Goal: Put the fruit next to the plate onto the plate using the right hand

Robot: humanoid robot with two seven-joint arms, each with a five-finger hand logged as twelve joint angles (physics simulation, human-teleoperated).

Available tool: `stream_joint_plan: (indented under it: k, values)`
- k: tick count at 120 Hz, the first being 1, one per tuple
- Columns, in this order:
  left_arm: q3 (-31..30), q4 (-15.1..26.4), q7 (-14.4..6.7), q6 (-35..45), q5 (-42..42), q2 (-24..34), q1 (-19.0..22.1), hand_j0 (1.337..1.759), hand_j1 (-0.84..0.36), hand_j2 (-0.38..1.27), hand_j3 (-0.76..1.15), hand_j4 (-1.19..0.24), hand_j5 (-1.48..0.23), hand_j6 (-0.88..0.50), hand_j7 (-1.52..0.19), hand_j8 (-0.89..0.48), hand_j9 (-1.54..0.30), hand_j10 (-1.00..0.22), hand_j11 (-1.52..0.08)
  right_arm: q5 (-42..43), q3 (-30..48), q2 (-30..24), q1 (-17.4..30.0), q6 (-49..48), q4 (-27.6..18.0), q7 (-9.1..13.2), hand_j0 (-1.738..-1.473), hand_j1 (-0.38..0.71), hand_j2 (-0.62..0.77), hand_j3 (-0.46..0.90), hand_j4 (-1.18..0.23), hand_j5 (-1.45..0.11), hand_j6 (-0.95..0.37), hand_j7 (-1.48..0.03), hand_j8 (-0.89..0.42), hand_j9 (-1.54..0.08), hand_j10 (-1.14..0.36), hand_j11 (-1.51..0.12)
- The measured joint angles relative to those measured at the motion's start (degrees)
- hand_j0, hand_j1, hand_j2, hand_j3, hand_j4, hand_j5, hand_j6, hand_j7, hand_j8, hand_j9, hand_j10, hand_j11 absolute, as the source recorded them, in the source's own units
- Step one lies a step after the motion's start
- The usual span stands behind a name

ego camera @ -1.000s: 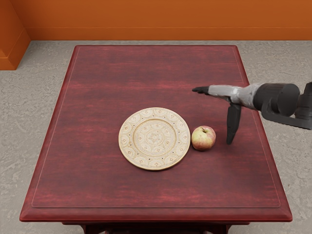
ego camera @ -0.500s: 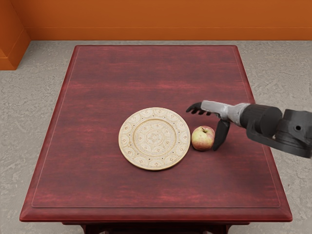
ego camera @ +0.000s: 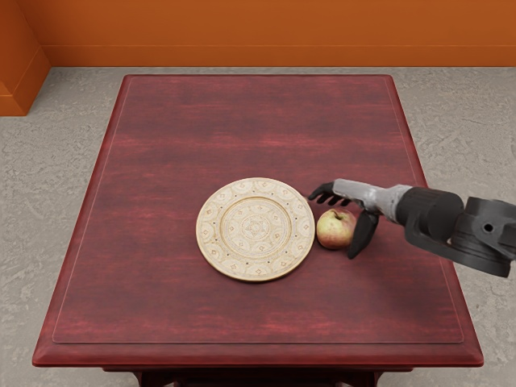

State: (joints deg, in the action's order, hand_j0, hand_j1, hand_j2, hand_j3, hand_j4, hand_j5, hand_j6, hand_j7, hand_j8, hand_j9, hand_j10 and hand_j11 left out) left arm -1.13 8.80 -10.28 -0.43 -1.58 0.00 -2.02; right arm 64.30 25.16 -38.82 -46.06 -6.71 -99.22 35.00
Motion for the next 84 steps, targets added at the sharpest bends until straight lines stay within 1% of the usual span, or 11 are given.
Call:
stream_joint_plan:
  k: [46, 62, 84]
  values:
    - [0.0, 0.01, 0.0, 0.0, 0.0, 0.0, 0.0, 1.658, 0.35, 0.0, 0.0, 0.0, 0.0, 0.0, 0.0, 0.0, 0.0, 0.0, 0.0, 0.02, 0.31, -0.19, 1.16, 0.69, 0.15, 0.0, -1.658, -0.06, -0.05, 0.0, -0.25, -0.32, -0.25, -0.32, -0.25, -0.32, -0.25, -0.32]
    - [0.0, 0.0, 0.0, 0.0, 0.0, 0.0, 0.0, 1.658, 0.35, 0.0, 0.0, 0.0, 0.0, 0.0, 0.0, 0.0, 0.0, 0.0, 0.0, 0.02, 0.32, -0.07, 1.62, 1.28, 0.22, 0.0, -1.658, -0.01, -0.05, 0.0, -0.29, -0.37, -0.29, -0.37, -0.29, -0.37, -0.29, -0.37]
    - [0.0, 0.02, 0.0, 0.0, 0.0, 0.0, -0.02, 1.658, 0.35, 0.0, 0.0, 0.0, 0.0, 0.0, 0.0, 0.0, 0.0, 0.0, 0.0, 0.01, 0.28, 0.12, 2.49, 3.98, 0.25, 0.0, -1.658, 0.08, -0.07, 0.0, -0.36, -0.47, -0.36, -0.47, -0.36, -0.47, -0.36, -0.47]
